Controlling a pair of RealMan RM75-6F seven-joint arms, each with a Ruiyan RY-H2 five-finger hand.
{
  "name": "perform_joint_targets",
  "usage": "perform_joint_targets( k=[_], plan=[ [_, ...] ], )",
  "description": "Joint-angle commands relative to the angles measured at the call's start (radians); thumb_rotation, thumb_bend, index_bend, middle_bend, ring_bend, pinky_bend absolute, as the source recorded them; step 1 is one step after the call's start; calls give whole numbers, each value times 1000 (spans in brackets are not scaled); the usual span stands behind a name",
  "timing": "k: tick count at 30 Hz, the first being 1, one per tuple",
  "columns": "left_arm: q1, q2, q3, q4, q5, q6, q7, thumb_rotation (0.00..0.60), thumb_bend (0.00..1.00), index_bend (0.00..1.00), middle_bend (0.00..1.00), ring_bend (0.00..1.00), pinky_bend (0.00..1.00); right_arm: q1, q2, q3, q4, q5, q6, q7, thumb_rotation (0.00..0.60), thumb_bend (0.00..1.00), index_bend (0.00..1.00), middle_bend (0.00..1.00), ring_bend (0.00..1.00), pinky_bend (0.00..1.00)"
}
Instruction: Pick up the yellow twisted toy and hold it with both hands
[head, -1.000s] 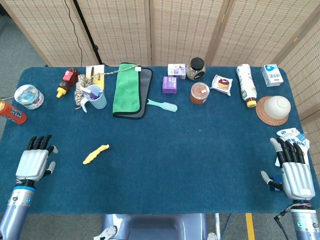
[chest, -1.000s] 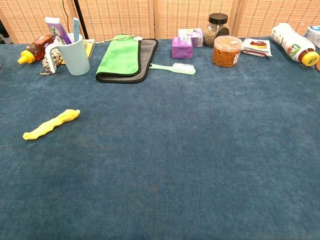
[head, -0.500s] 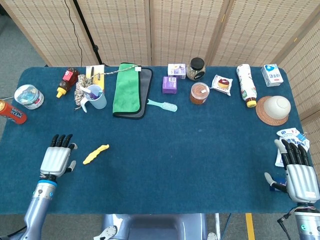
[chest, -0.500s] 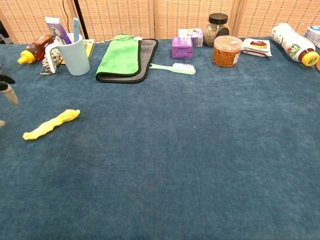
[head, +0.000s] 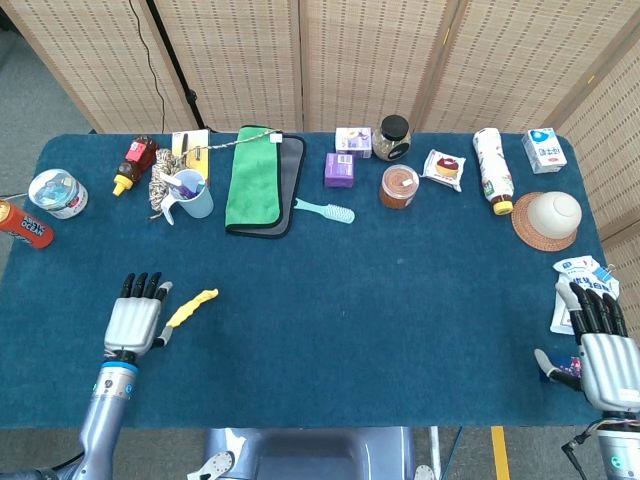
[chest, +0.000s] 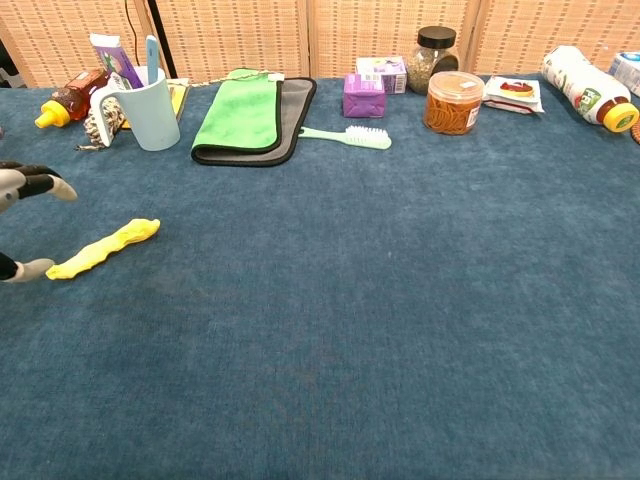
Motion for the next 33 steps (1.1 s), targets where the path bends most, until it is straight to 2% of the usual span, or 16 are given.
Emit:
perform_joint_targets(
  k=[1,6,9,21,33],
  plan=[
    [-14,-36,-1,22,-24,8,21,487,293,113,61,23,0,-5,3,-2,1,-1,5,6,600,288,61,63,2,0],
    [-22,-62,2,37,-42,14,40,487,293,21,6,0,0,-11,8,-4,2,-2,11,12,600,288,61,63,2,0],
    [-30,-77,6,47,-57,10,53,488,293,0,0,0,0,-15,9,-5,4,-3,16,17,600,288,61,63,2,0],
    [-49,-114,6,133,-103,4,73,487,293,0,0,0,0,-27,16,-10,4,-3,23,23,600,289,61,63,2,0],
    [-59,-120,-37,190,-118,13,22,487,293,35,0,0,0,-31,15,-10,-3,-4,25,10,600,288,61,63,2,0]
  ],
)
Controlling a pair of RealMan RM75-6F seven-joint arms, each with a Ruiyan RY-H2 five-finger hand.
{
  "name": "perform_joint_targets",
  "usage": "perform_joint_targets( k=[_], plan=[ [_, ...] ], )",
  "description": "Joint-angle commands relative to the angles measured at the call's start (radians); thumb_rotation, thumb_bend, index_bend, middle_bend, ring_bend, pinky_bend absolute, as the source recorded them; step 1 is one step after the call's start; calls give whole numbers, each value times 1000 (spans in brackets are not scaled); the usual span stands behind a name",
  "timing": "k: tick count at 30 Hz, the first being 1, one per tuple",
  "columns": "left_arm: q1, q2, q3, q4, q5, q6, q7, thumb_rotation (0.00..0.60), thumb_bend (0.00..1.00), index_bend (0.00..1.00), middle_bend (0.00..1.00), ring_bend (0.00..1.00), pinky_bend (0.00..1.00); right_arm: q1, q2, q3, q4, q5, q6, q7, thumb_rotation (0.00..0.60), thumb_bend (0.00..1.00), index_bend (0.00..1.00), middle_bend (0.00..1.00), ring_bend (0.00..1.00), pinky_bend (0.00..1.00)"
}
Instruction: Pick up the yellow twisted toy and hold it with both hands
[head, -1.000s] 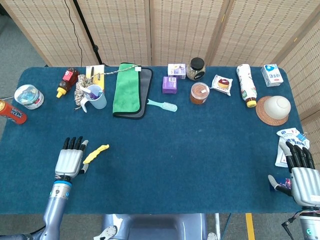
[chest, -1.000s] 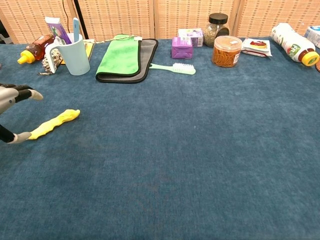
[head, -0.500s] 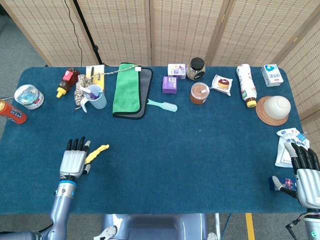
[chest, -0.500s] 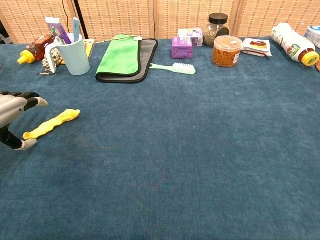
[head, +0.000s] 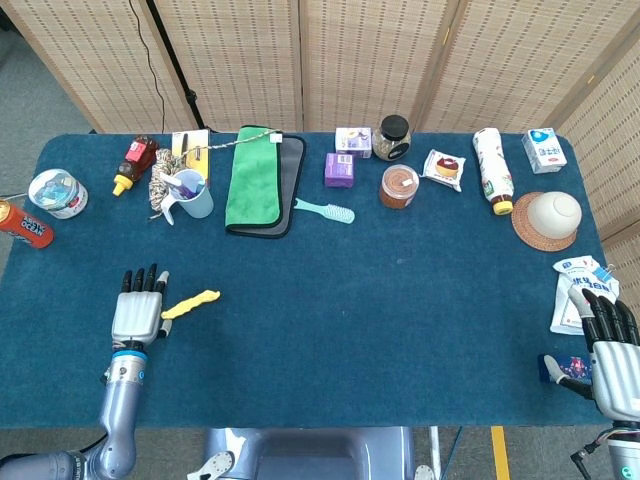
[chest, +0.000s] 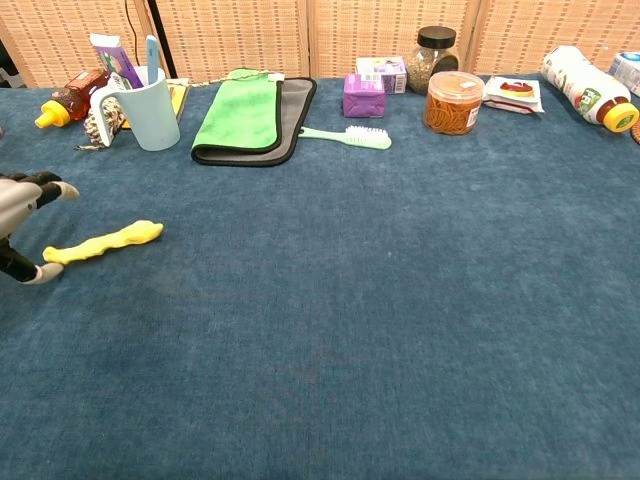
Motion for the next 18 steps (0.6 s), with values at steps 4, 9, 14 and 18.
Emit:
perform_joint_targets(
  k=[4,9,14,18],
  plan=[
    [-8,0,-17,21,-6,-2,-20,487,293,57,0,0,0,1,-1,0,-6,-1,-2,-9,600,288,61,63,2,0],
    [-14,2,-21,27,-17,-19,-31,485,293,179,0,0,0,0,3,2,-13,0,0,-17,600,288,61,63,2,0],
    [-14,-3,-15,25,-23,-31,-46,508,294,261,0,0,0,-1,3,0,-17,0,-2,-22,600,287,61,63,2,0],
    [-19,-11,-7,33,-20,-39,-46,517,293,275,0,0,0,-2,0,1,-15,2,-3,-23,600,288,61,63,2,0]
  ],
)
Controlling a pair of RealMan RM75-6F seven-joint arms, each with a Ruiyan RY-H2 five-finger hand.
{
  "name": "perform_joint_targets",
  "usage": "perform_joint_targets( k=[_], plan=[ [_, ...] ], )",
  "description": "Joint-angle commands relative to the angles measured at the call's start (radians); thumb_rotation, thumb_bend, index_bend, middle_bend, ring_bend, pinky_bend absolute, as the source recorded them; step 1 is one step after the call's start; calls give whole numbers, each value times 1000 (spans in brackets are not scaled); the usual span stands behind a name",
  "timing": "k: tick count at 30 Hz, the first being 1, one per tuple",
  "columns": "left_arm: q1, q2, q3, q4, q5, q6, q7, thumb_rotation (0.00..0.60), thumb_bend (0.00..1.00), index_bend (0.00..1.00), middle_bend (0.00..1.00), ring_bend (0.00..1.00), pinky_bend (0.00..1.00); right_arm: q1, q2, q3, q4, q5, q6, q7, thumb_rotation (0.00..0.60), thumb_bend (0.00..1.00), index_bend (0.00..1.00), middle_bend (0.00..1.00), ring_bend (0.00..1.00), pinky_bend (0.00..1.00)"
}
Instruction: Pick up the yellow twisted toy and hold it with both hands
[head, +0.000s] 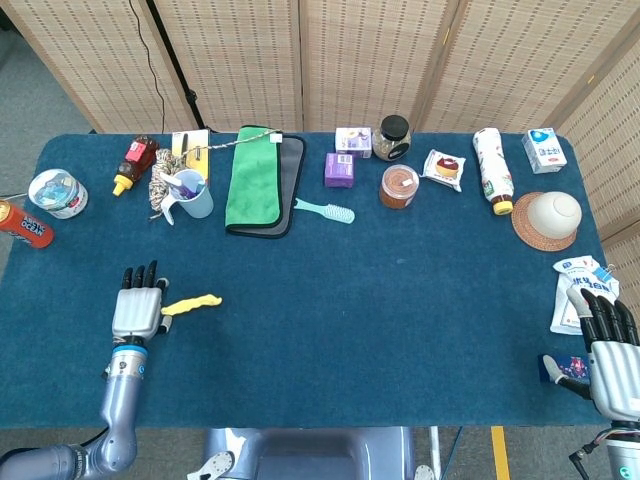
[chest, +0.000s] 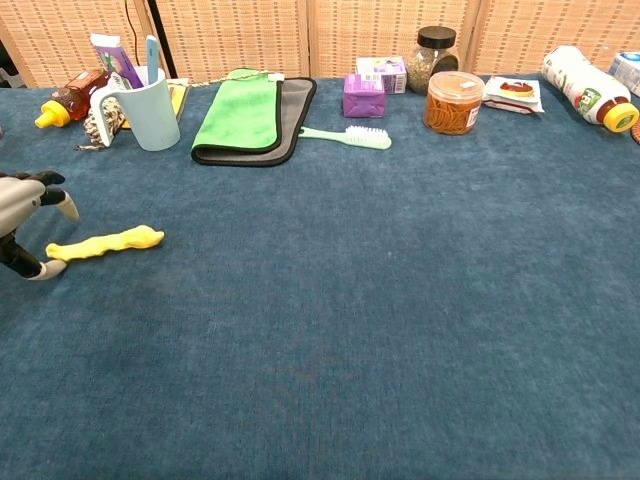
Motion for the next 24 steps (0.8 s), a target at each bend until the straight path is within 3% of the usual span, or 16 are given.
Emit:
perform_joint_targets(
  k=[1,24],
  plan=[
    [-3,-6,2,3,3,-4,-5,518,293,277,0,0,0,0,0,1,-1,0,1,-1,600,288,61,63,2,0],
    [-11,-8,-2,-57,51,35,-45,518,293,262,2,0,0,-9,10,1,4,3,4,16,600,288,61,63,3,0]
  ],
)
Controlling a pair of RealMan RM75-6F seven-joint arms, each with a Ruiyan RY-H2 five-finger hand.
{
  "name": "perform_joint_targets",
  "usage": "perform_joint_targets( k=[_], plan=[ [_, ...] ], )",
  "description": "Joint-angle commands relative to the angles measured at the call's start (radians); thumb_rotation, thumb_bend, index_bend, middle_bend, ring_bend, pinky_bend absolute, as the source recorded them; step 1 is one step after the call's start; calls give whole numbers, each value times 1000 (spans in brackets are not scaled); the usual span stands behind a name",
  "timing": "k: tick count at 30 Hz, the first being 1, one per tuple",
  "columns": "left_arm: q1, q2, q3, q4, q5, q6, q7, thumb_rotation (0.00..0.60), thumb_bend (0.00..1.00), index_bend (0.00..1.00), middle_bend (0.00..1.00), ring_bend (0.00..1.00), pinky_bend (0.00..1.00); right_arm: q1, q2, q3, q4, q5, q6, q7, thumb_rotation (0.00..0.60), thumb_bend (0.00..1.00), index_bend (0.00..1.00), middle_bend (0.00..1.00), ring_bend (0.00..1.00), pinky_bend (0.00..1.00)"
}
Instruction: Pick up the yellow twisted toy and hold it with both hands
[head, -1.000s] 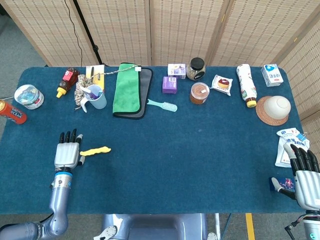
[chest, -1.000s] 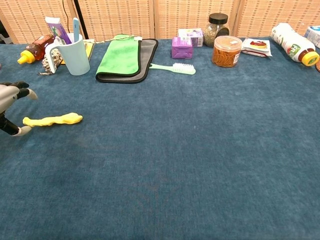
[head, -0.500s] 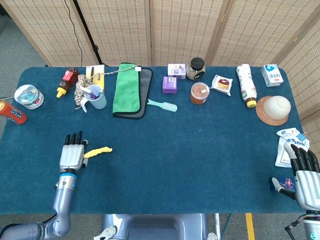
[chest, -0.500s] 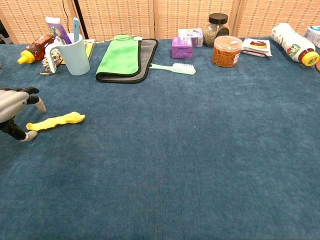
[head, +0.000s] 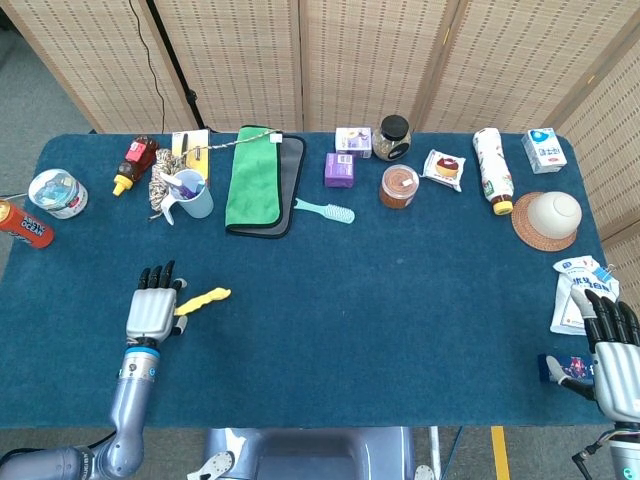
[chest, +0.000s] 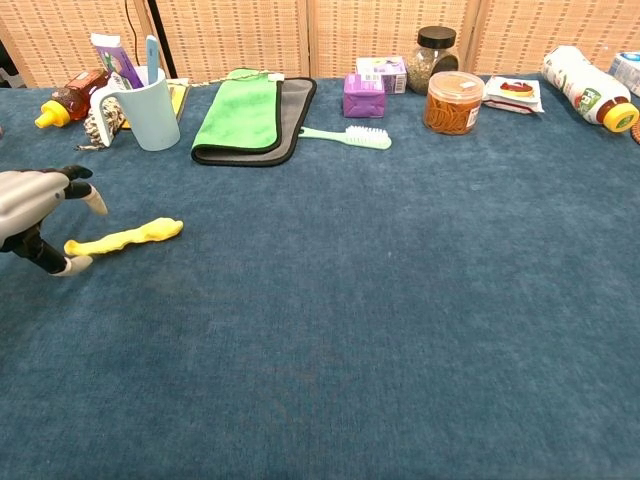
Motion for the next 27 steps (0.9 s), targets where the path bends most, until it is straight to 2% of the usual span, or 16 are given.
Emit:
perform_joint_targets(
  k=[1,8,15,27],
  plan=[
    [2,-6,-1,11,15,23,-2,518,293,260,2,0,0,-4,2,-2,2,-2,4,4,600,288,61,63,3,0],
    [-3,-34,-1,4,-14,-5,-16,521,294,269,5,0,0,-9,5,-5,0,-5,8,3,600,288,61,63,2,0],
    [-11,-52,-3,-1,-33,-8,-10,557,304,325,26,0,0,-12,8,-4,1,-3,10,8,600,288,61,63,3,0],
    [-5,-38,4,-24,-44,3,-17,570,319,355,43,4,0,-15,6,-4,3,-1,9,9,600,289,61,63,2,0]
  ],
)
